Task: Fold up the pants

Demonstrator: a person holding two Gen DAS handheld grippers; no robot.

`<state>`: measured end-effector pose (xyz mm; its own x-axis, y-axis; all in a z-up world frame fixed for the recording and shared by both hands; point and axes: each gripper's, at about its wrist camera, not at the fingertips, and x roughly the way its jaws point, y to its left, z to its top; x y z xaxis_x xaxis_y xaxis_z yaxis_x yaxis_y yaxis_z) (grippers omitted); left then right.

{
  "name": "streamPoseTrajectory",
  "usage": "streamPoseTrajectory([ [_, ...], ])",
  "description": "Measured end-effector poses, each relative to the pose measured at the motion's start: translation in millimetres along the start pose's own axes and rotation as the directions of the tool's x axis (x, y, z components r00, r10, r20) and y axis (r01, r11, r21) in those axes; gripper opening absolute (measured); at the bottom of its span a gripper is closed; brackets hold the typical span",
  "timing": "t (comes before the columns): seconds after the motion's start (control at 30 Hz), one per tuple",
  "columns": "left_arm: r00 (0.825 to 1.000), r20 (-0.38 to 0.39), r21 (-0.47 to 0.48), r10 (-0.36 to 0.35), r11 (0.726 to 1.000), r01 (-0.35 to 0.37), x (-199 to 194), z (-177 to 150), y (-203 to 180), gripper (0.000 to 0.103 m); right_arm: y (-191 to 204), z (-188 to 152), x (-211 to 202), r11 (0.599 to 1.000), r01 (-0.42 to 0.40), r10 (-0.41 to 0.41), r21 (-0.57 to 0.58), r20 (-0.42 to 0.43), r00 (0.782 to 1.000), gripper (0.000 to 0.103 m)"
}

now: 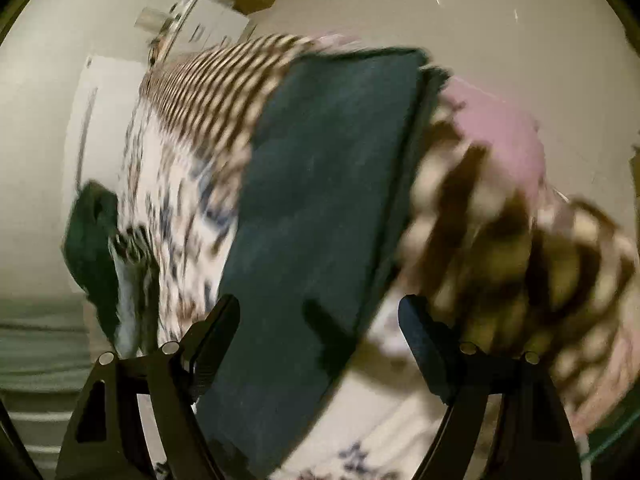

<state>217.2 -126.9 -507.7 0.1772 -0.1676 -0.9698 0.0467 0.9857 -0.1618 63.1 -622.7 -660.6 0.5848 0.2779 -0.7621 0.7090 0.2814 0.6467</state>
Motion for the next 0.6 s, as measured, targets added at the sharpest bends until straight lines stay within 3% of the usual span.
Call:
streamPoseTrajectory([
  [0.13, 0.999, -0.046, 0.081, 0.018, 0.997, -0.015, 41.9, 0.8, -53.7, 0.102, -27.2, 25.6, 12.5, 0.992, -0.107, 0.108, 0.071, -0.01, 0.994, 0.08],
  [0.3, 0.993, -0.078, 0.101, 0.086, 0.992, -0.078, 68.8, -2.6, -58.7, 0.102, -24.5, 37.9, 2.1, 0.978, -0.203, 0.202, 0.046, 0.021, 0.979, 0.08],
  [0.5, 0.993, -0.072, 0.105, 0.098, 0.99, -0.09, 69.6, -0.2, -52.3, 0.102, -18.0, 24.7, -11.6, 0.972, -0.236, 0.235, 0.001, 0.08, 0.969, 0.068],
  [0.6, 0.992, -0.075, 0.098, 0.097, 0.991, -0.09, 72.4, -4.1, -52.5, 0.102, -12.1, 11.9, -11.6, 0.976, -0.213, 0.214, -0.036, 0.037, 0.976, 0.067],
])
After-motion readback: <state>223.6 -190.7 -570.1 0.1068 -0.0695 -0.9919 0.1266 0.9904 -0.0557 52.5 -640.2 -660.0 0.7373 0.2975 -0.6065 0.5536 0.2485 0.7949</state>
